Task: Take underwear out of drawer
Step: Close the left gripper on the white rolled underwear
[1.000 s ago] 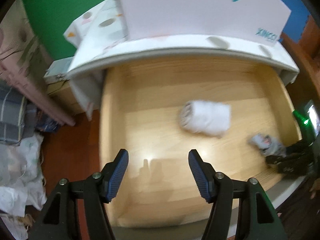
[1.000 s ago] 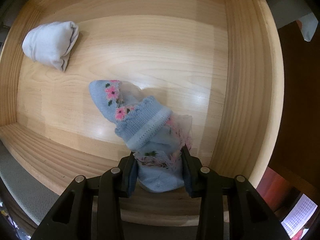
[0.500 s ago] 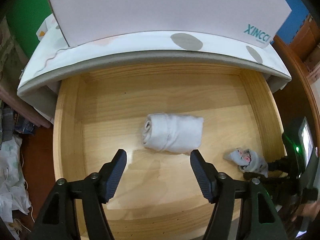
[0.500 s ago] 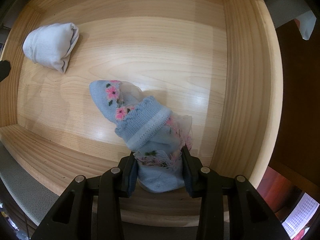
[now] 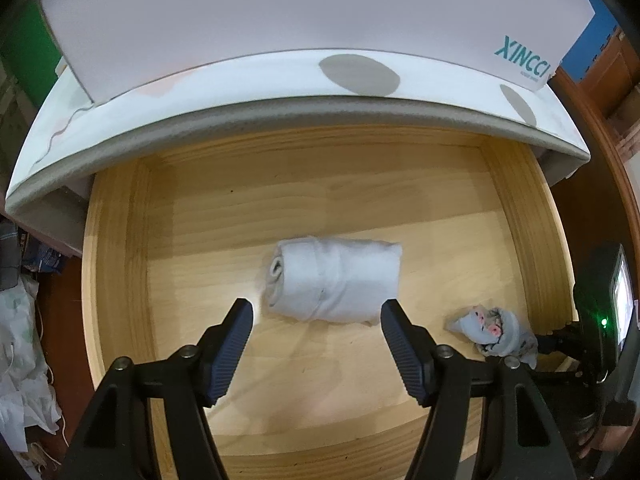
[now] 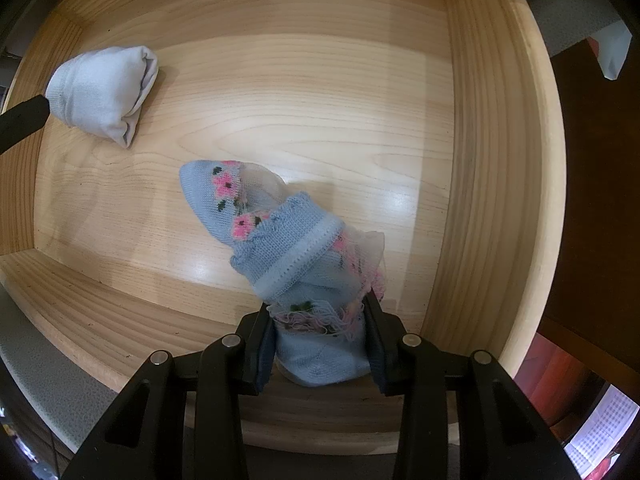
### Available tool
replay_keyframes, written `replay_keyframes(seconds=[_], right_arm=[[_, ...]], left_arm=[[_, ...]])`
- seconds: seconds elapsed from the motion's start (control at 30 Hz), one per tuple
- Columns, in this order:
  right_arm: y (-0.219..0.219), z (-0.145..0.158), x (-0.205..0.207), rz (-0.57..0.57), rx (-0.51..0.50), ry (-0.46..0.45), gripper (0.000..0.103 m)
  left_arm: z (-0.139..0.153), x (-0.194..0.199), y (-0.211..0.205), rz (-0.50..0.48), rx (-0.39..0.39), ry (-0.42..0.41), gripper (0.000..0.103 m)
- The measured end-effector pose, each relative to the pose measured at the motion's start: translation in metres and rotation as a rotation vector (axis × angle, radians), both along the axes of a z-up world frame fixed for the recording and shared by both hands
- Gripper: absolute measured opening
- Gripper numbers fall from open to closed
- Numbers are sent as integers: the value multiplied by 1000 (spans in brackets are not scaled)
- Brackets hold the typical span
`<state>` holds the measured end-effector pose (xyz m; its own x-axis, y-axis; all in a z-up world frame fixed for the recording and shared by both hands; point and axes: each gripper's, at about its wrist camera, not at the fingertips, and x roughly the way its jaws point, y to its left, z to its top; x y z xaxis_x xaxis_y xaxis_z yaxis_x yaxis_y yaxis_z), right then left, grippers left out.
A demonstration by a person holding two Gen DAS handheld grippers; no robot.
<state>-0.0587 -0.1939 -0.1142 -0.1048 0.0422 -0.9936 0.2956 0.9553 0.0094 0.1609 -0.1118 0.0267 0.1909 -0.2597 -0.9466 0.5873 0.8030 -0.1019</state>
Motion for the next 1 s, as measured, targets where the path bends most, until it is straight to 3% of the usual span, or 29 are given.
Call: replay_keyframes(seconds=[0.53, 0.77, 1.0], right_arm=[[-2, 3, 8, 0, 0, 0, 37], [-3, 4, 11, 0, 2, 1, 37], [-4, 5, 14, -1, 2, 1, 37]], left_arm=[[-6, 11, -11, 7, -17, 32, 68], [-19, 22, -18, 23, 16, 57, 68], [-33, 31, -27, 38, 42, 88, 78]])
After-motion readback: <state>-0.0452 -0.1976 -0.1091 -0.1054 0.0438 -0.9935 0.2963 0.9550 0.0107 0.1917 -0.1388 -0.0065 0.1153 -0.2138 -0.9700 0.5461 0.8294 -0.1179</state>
